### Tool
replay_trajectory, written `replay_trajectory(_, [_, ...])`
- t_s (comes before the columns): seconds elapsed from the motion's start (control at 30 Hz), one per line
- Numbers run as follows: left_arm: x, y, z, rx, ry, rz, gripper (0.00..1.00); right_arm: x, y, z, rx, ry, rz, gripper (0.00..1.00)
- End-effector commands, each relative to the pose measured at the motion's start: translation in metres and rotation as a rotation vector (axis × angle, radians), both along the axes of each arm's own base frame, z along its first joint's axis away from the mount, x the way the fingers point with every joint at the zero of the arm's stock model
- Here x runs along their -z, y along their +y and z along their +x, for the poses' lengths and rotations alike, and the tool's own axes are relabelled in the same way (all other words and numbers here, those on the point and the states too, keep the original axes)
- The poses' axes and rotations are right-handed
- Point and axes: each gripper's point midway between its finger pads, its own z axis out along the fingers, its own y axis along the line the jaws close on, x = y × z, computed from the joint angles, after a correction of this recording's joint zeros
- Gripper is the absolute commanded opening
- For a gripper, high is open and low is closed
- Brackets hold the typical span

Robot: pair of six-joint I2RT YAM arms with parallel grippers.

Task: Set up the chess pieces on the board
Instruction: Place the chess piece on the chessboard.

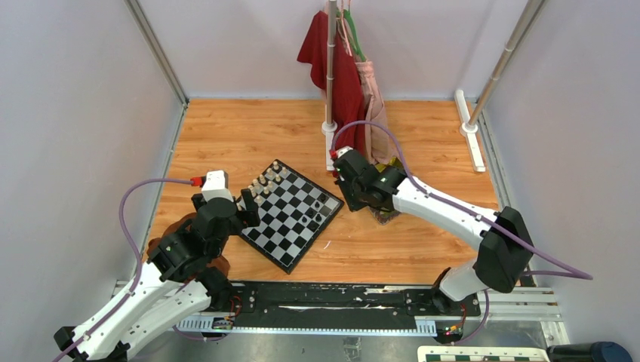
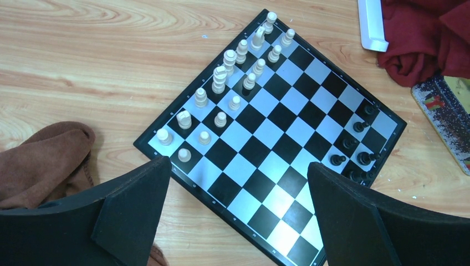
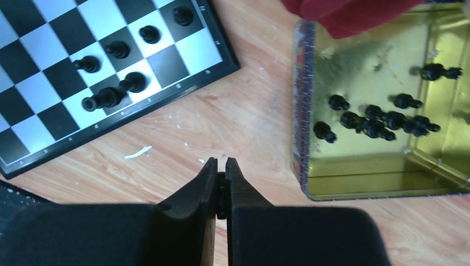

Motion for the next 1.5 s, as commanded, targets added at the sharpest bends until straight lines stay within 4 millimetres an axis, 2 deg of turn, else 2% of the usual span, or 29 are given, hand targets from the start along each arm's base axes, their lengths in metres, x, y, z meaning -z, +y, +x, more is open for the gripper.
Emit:
replay_trajectory(0.0, [0.002, 0.000, -0.001, 0.002, 0.000, 0.003, 1.00, 0.012, 0.022, -0.015, -0.139, 0.051, -0.006, 0.00])
replay_trajectory(0.4, [0.003, 0.001, 0.000, -0.008, -0.003, 0.007, 1.00, 0.030, 0.070, -0.005, -0.329, 0.081, 0.004, 0.00])
replay_trajectory(0.67, [0.002, 0.003, -0.001, -0.014, -0.007, 0.006, 1.00, 0.043, 0.089, 0.005, -0.372, 0.089, 0.000, 0.00])
replay_trajectory(1.1, [0.002, 0.004, -0.001, -0.021, -0.009, 0.006, 1.00, 0.065, 0.102, 0.017, -0.406, 0.083, -0.023, 0.00])
replay_trajectory(1.47, [0.004, 0.003, 0.000, -0.018, 0.000, 0.016, 1.00, 0.080, 0.103, 0.022, -0.401, 0.064, -0.032, 0.00])
